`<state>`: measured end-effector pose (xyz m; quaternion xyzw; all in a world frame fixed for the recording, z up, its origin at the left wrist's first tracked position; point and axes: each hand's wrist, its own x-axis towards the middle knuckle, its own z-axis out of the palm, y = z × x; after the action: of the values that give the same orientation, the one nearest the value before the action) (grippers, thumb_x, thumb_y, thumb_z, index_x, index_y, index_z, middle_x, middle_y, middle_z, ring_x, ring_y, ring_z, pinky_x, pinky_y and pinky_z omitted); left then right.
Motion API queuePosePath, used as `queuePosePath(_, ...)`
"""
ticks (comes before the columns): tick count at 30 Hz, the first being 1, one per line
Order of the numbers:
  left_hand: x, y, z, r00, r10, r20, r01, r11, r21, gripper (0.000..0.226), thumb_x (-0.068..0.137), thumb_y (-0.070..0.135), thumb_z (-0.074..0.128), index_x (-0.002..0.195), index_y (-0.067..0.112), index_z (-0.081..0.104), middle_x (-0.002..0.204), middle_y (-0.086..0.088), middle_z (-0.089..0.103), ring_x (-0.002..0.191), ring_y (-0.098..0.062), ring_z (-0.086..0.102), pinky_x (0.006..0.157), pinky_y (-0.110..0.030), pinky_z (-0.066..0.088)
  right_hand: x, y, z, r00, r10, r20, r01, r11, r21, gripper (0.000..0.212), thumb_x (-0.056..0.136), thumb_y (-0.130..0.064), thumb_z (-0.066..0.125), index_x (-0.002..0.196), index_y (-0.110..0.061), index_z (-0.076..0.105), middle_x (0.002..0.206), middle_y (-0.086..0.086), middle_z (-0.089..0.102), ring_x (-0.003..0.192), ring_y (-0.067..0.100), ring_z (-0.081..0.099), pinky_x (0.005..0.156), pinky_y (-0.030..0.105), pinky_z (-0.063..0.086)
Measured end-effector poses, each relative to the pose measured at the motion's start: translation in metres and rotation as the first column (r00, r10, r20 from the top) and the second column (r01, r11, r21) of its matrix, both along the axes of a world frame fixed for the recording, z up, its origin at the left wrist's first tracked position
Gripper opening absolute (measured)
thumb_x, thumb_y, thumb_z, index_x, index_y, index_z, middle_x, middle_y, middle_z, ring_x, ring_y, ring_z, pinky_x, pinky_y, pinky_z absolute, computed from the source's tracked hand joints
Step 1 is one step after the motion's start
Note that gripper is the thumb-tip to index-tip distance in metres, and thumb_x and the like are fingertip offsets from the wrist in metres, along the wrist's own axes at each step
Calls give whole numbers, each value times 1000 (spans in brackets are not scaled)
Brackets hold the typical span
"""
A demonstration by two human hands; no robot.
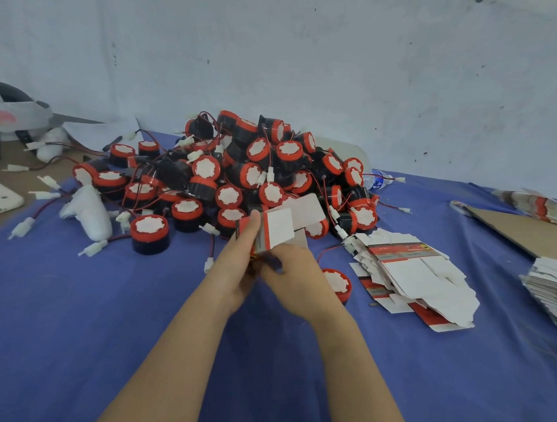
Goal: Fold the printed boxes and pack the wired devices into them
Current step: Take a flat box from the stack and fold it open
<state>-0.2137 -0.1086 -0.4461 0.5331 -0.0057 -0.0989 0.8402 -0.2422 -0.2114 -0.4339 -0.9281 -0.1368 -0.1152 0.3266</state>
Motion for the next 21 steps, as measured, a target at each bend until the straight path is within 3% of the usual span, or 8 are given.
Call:
queuePosePath(3,0,-2,-3,930,219,297,-325,866,380,50,89,51,55,132,26,51,123,10,58,118,-11,53,100,-31,44,3,7,-6,998,-44,46,50,986,-158,19,94,-9,48,106,-11,63,99,8,67,85,24,59,72,31,47)
queuePosePath(5,-2,-1,-3,879,209,429,-396,822,409,62,83,56,58,137,28,46,125,16,50,119,-5,46,98,-25,40,5,16,-10,991,-71,117,101,957,-273,20,92,-7,49,105,-11,63,102,8,68,93,27,60,79,30,38)
queuePosePath(7,0,1,-2,889,130,439,-343,825,450,75,70,64,60,135,30,46,127,15,49,117,-5,46,91,-21,41,4,22,-12,978,-83,190,136,950,-283,20,93,-8,49,106,-10,64,105,7,69,98,25,60,87,30,34)
queuePosePath(11,11,13,-6,898,187,398,-384,776,500,38,89,44,60,122,27,54,117,6,60,106,-12,56,79,-21,46,0,21,-6,997,-44,58,50,993,-108,27,94,-8,50,119,-11,58,106,8,69,92,24,62,84,36,50)
queuePosePath(15,12,8,-13,896,245,371,-419,746,518,38,101,43,31,118,16,54,115,-5,59,105,-22,57,90,-41,48,-8,-5,22,988,-99,121,77,982,175,39,90,-4,53,126,-18,58,113,-11,62,96,-3,56,81,2,41)
queuePosePath(17,12,6,-15,880,264,395,-456,701,548,46,102,43,26,125,12,51,122,-6,52,106,-20,52,90,-38,46,-16,-28,37,974,-166,155,137,974,181,42,89,-4,52,126,-23,59,109,-20,57,93,-6,52,78,0,37)
queuePosePath(19,14,7,-17,870,300,391,-484,667,567,44,102,42,26,127,11,48,122,-3,46,101,-15,46,84,-32,39,-23,-48,45,989,-149,2,149,987,-55,45,88,-6,52,129,-24,56,125,-13,56,108,6,52,85,12,41)
queuePosePath(21,14,7,-18,871,302,386,-486,642,594,40,103,40,29,124,12,48,116,0,45,98,-12,43,81,-29,36,-27,-57,40,951,-145,-274,31,923,-383,54,90,-10,52,141,-27,45,141,-2,47,125,21,43,95,24,37)
